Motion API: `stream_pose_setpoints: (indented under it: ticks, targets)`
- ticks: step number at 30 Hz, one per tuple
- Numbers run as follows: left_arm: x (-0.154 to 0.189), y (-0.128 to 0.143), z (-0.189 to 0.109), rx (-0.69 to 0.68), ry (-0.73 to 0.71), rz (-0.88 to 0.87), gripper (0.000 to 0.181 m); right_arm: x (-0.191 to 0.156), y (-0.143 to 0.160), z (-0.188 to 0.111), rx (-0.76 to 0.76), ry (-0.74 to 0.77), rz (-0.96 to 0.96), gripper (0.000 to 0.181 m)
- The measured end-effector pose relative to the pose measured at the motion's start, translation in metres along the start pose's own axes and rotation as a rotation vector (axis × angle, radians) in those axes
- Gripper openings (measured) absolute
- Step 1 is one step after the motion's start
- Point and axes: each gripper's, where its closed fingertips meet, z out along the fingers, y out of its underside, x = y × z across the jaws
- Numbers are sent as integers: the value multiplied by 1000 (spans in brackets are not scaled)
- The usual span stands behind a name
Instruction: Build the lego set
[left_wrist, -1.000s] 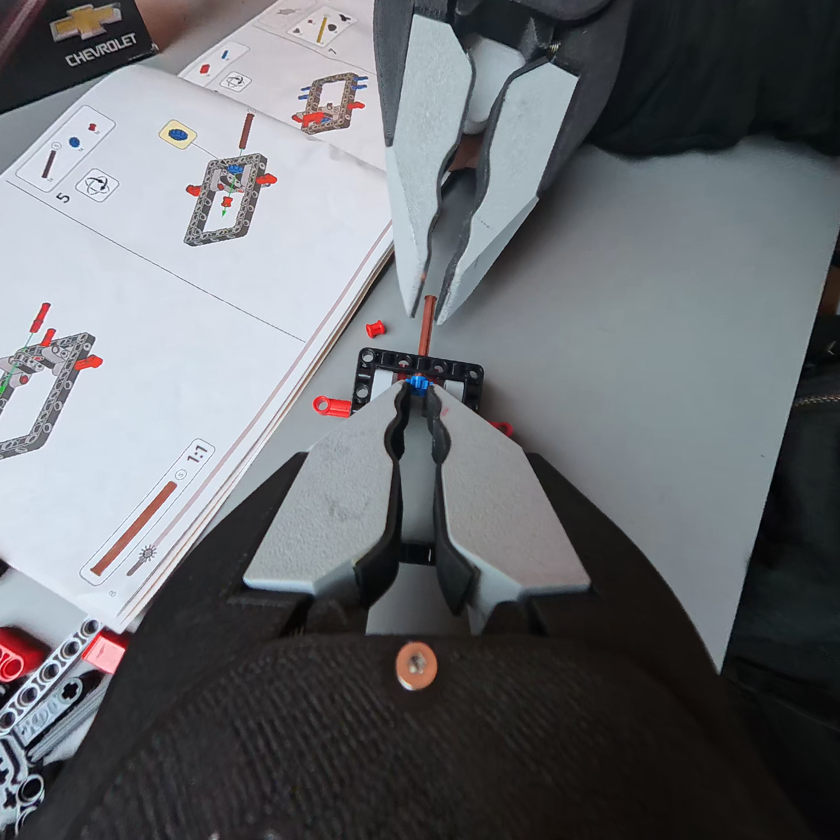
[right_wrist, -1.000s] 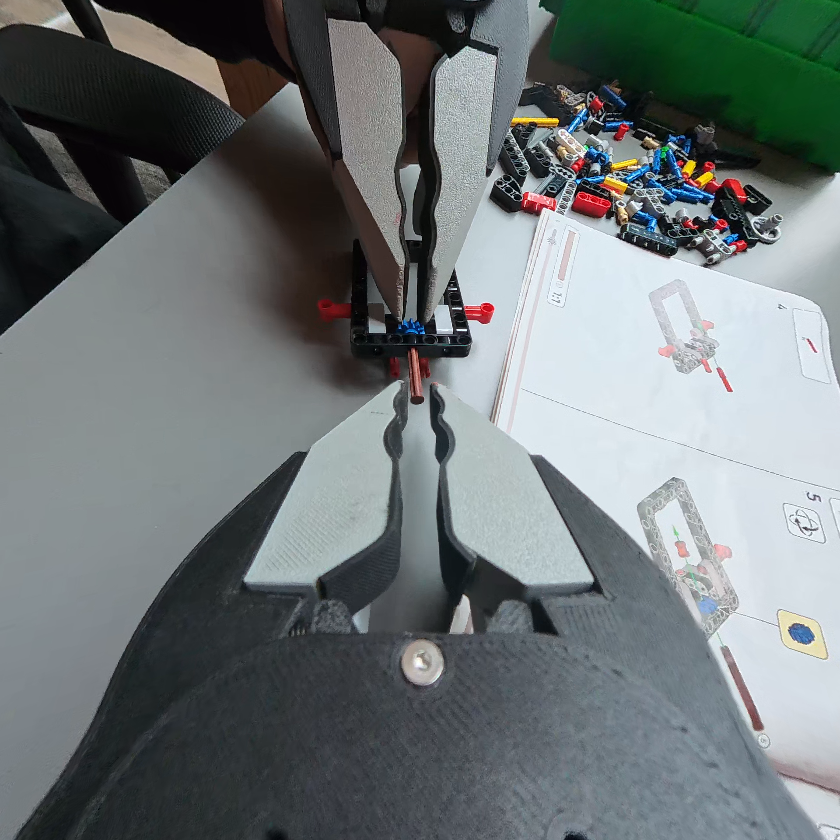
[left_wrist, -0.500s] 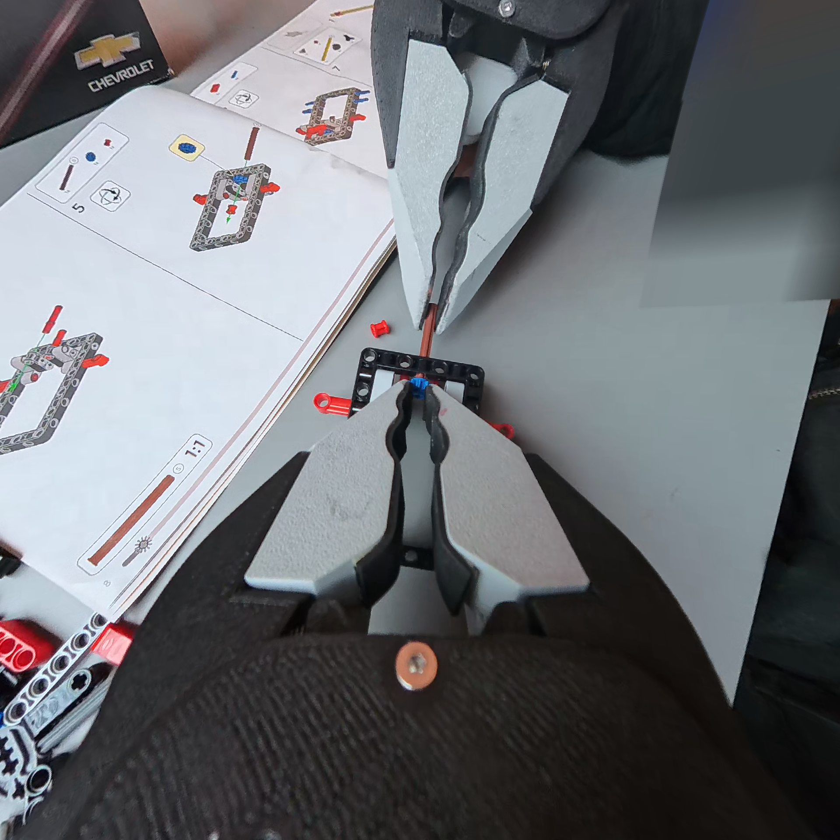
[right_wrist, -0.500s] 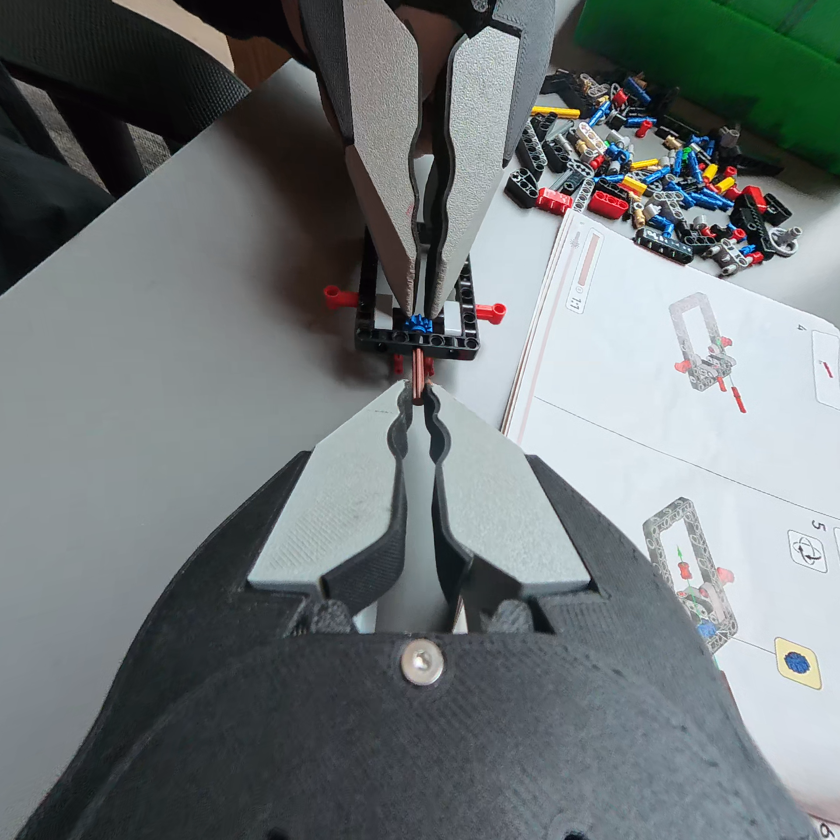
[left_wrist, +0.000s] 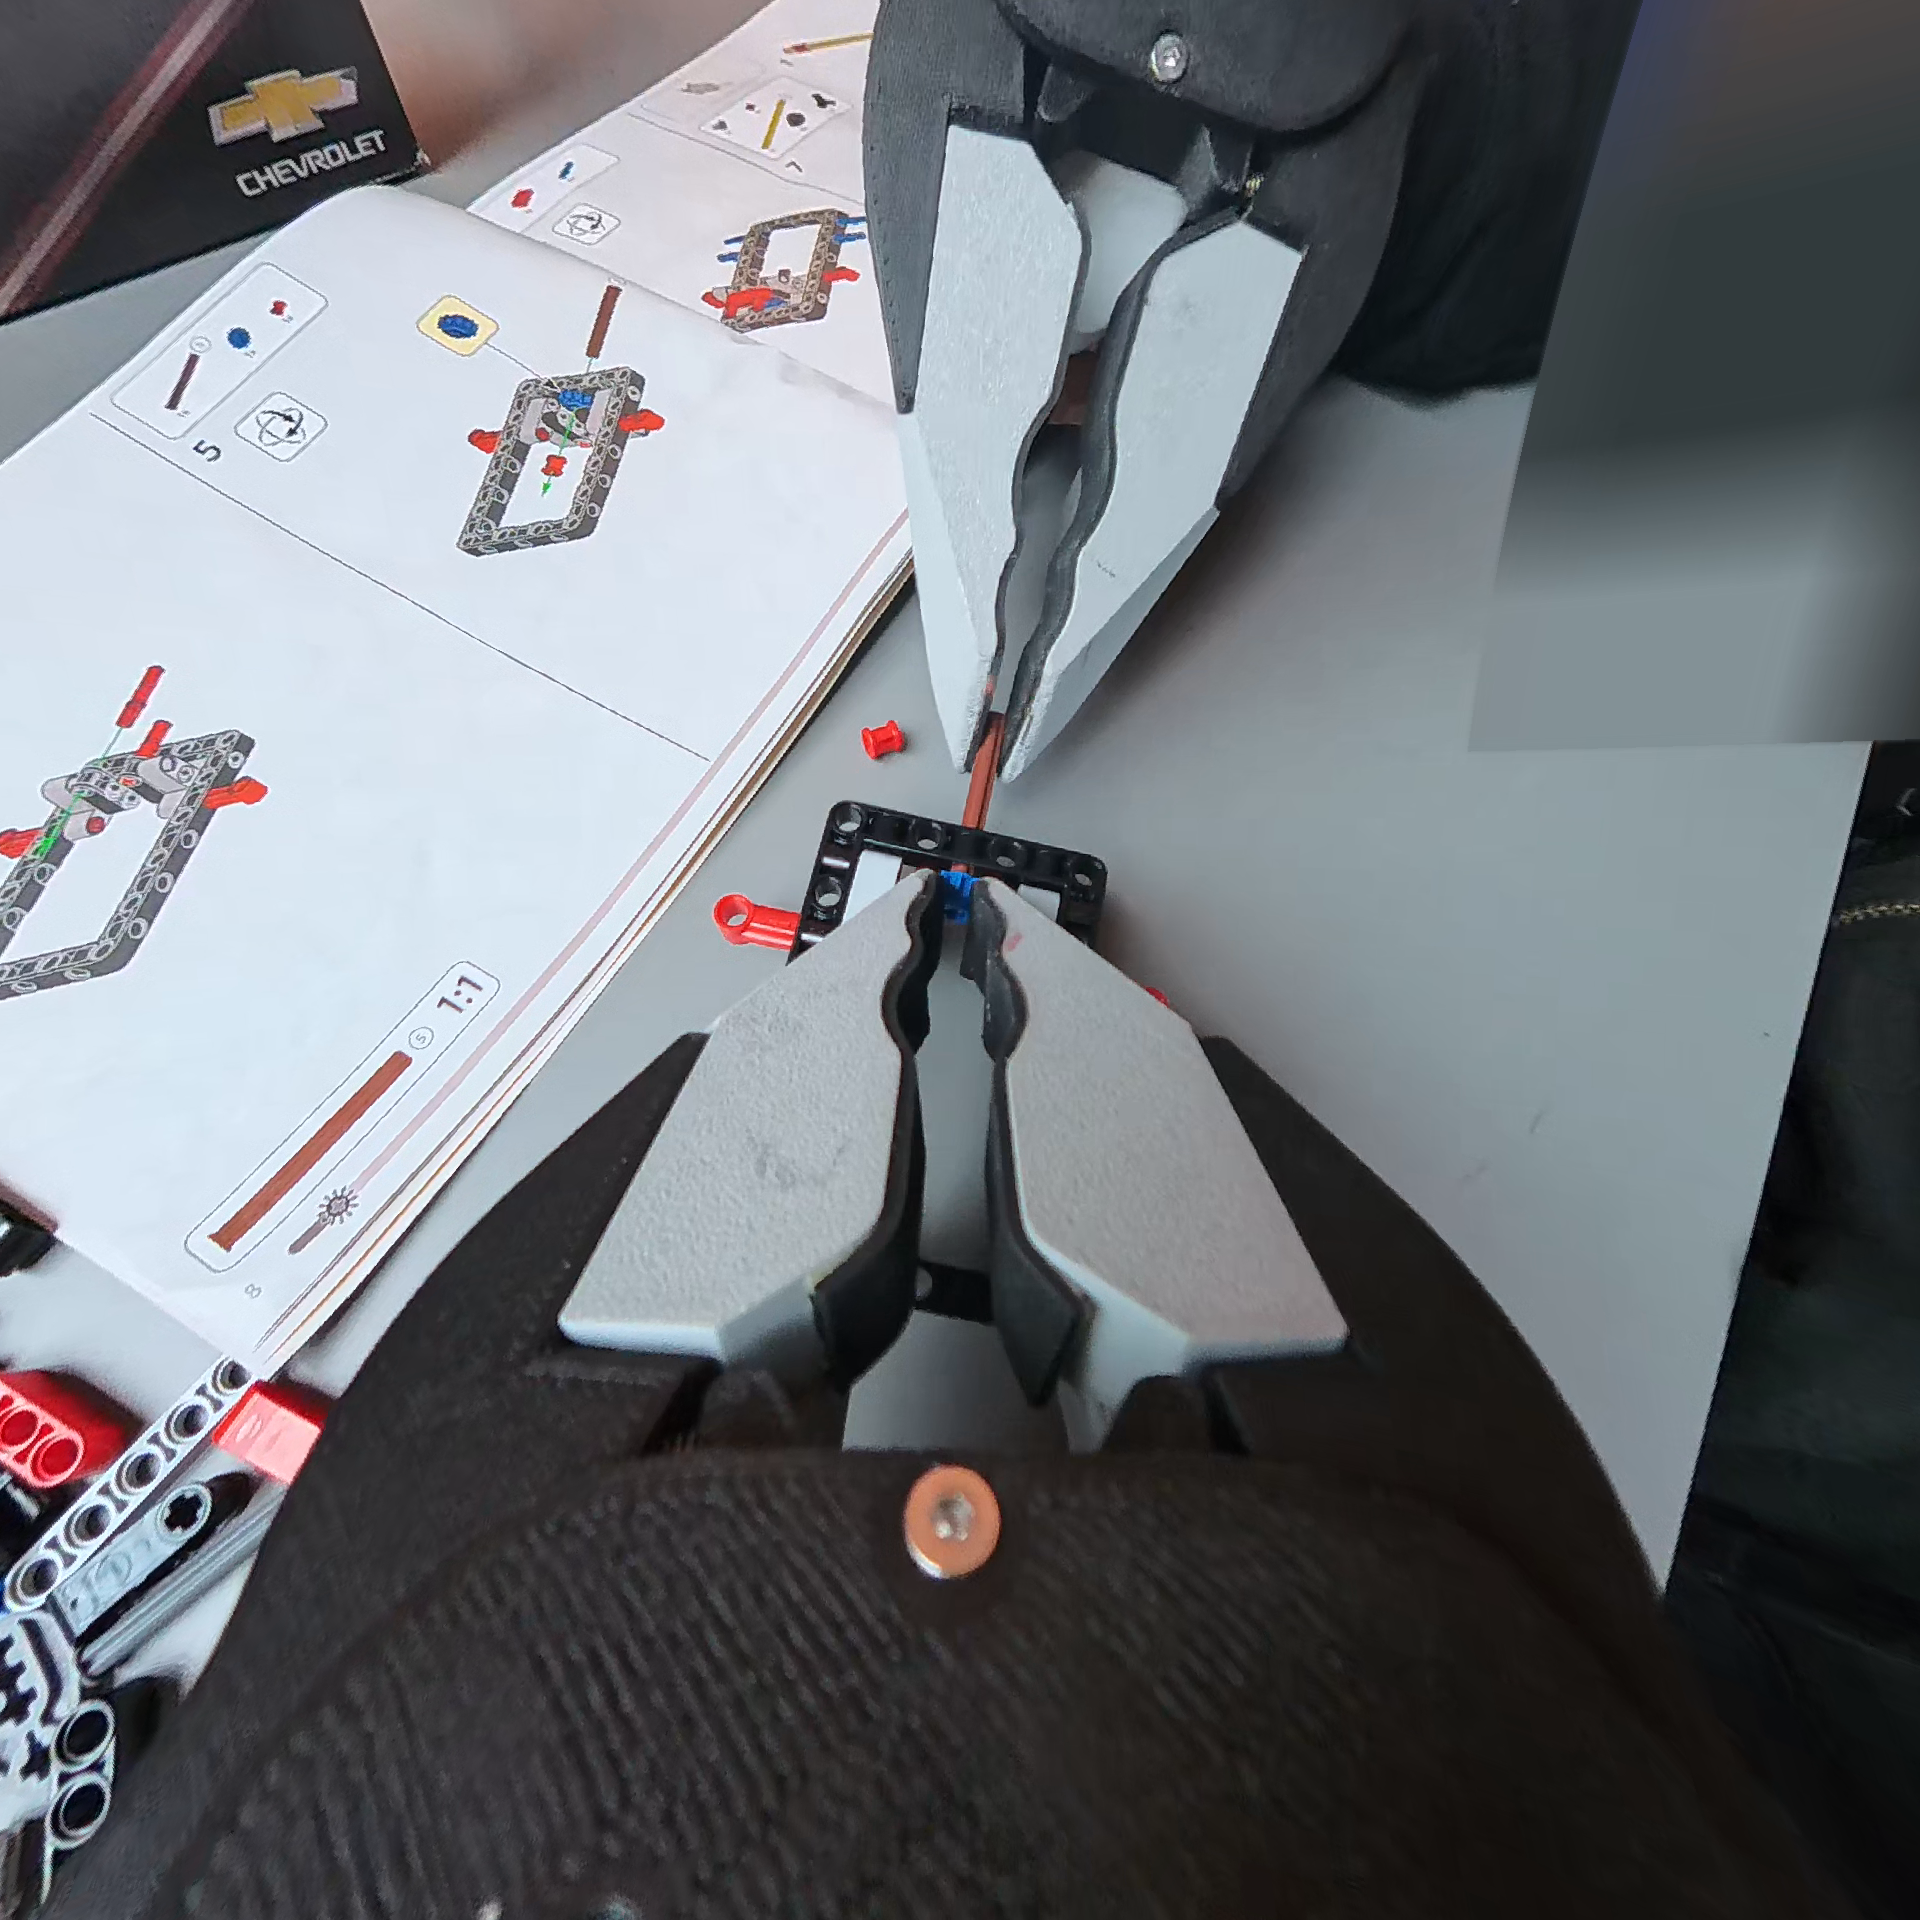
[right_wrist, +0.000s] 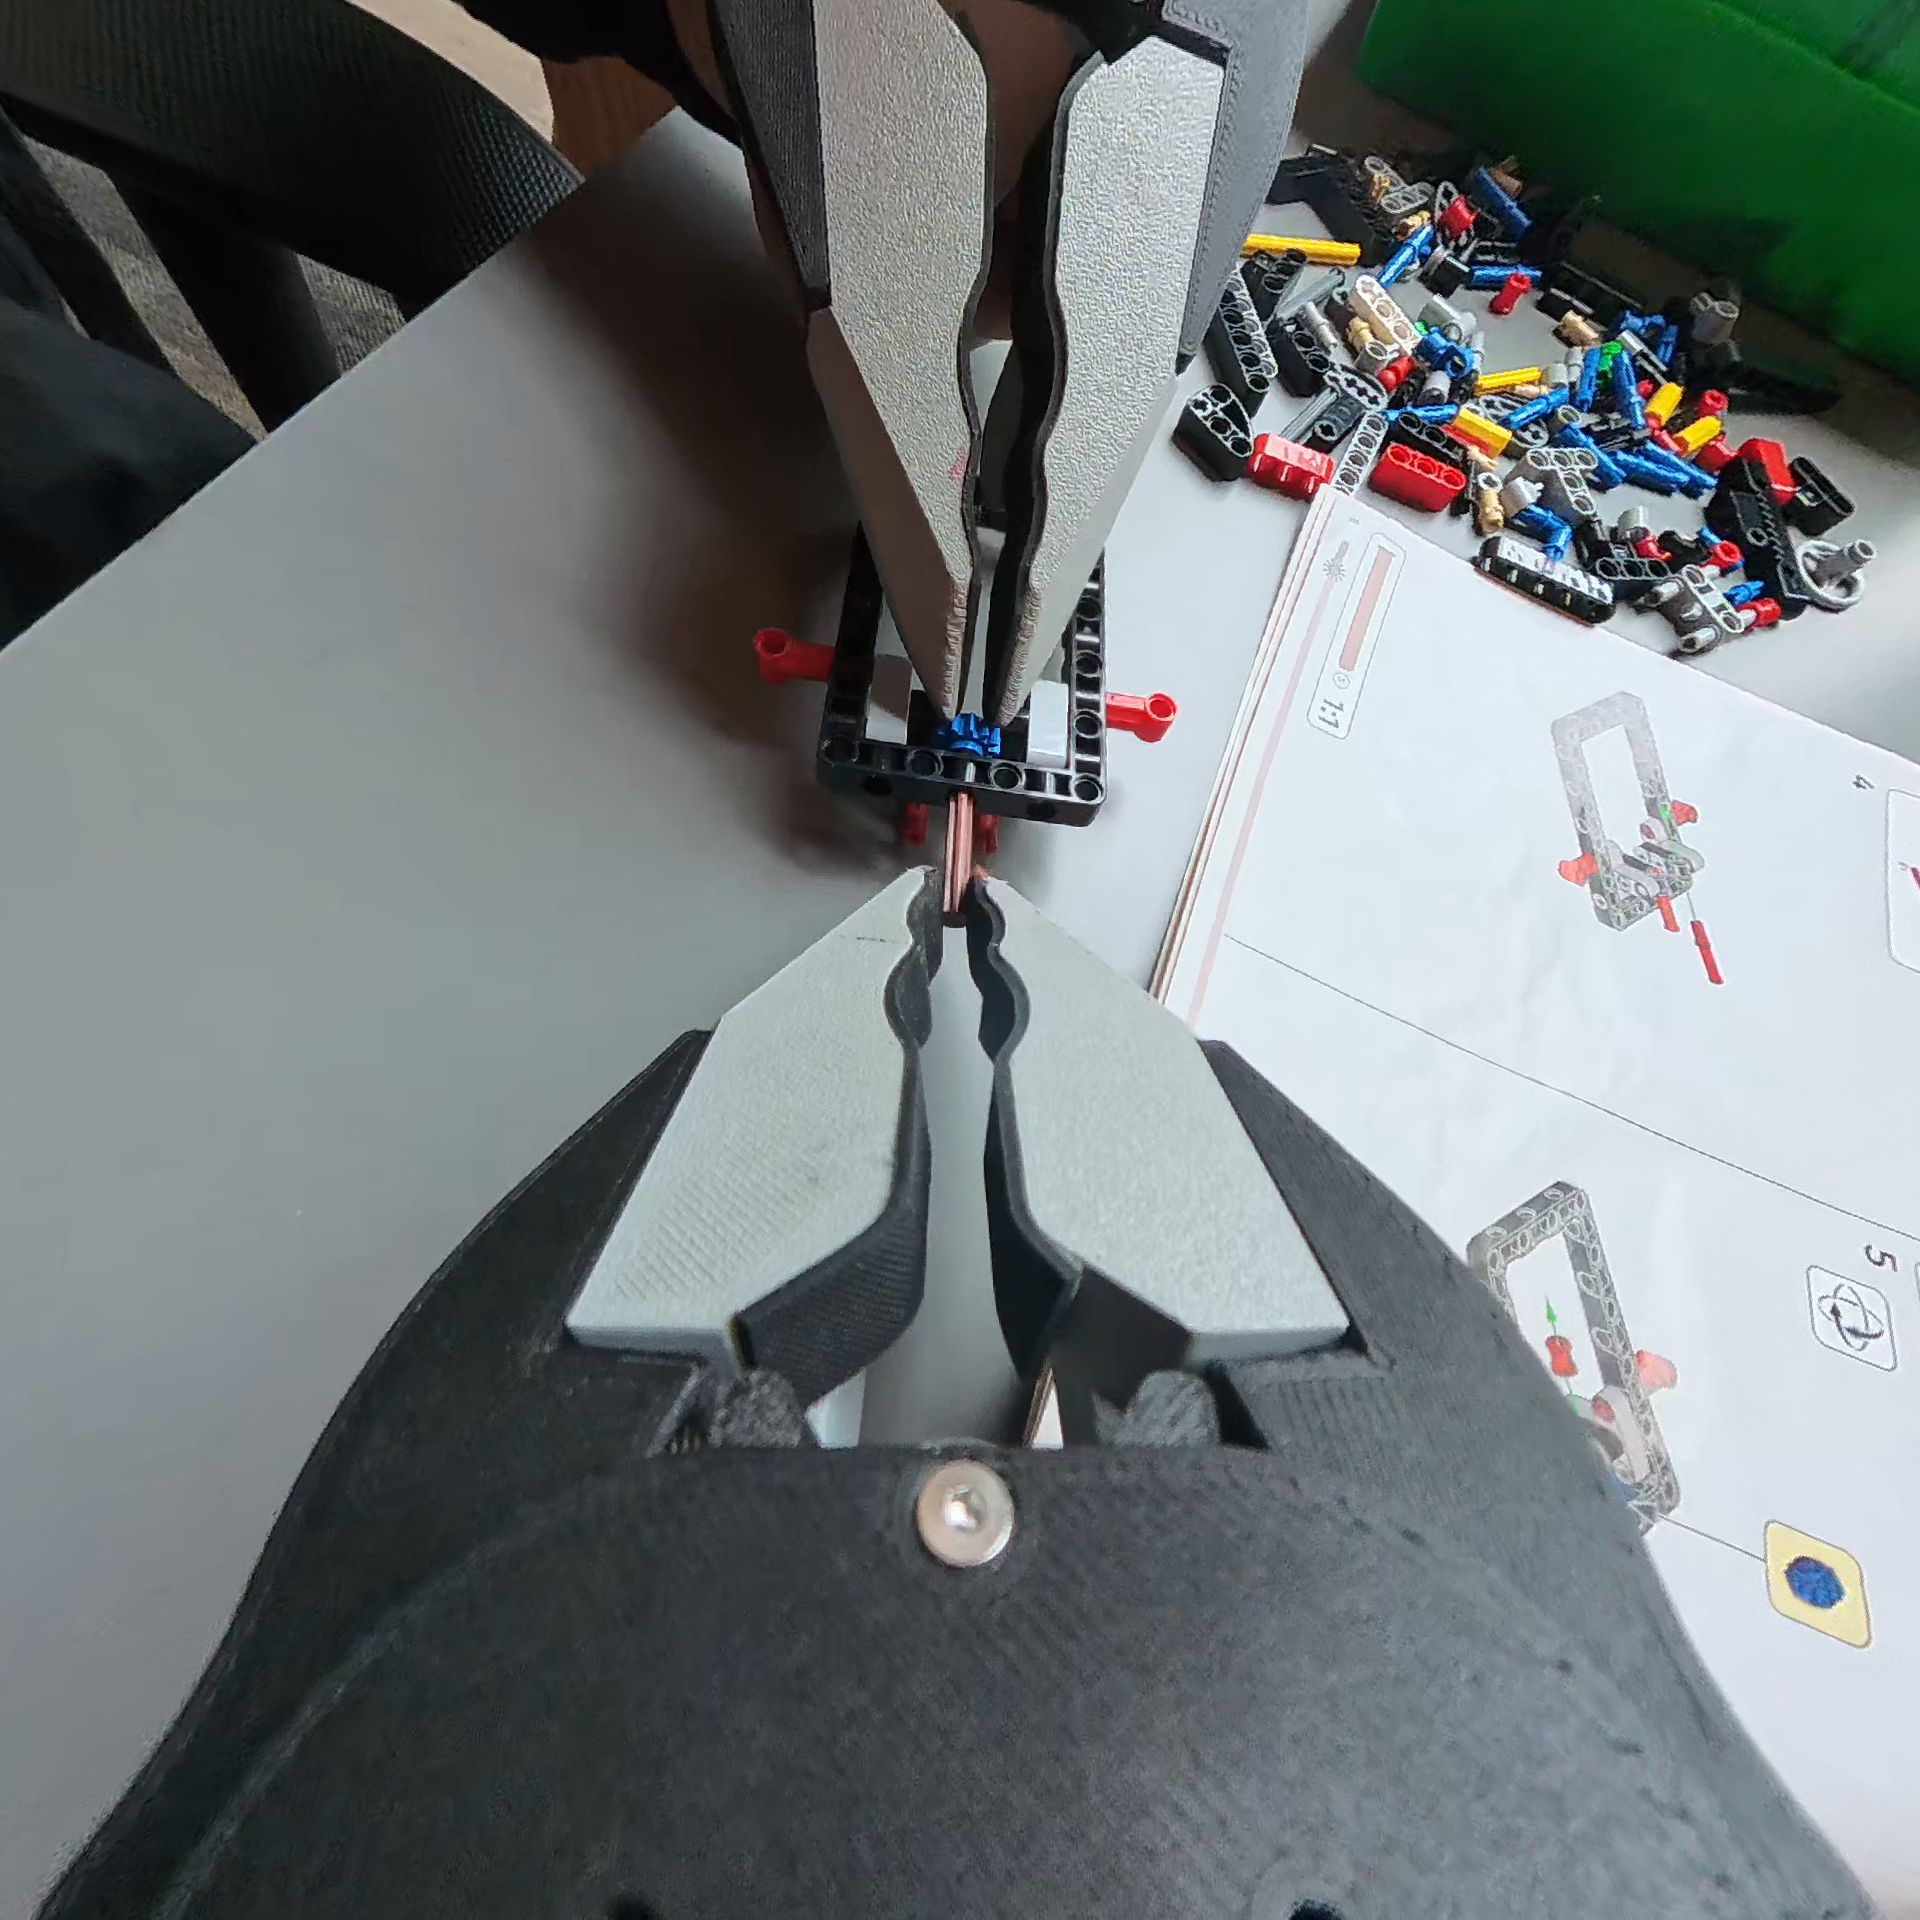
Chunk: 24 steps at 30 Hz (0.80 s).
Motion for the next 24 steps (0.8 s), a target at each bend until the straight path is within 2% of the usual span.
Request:
stream_pose_setpoints:
  ticks: [17, 20, 24]
  targets:
    - [0, 1, -5, 15, 18, -46, 2, 0, -5, 3, 22, -11, 24, 2]
    - [3, -1, -10, 22, 45, -61, 18, 1, -5, 3, 31, -12, 32, 2]
    - [2, 5, -8, -31, 29, -28, 21, 1, -6, 1, 50, -20, 39, 2]
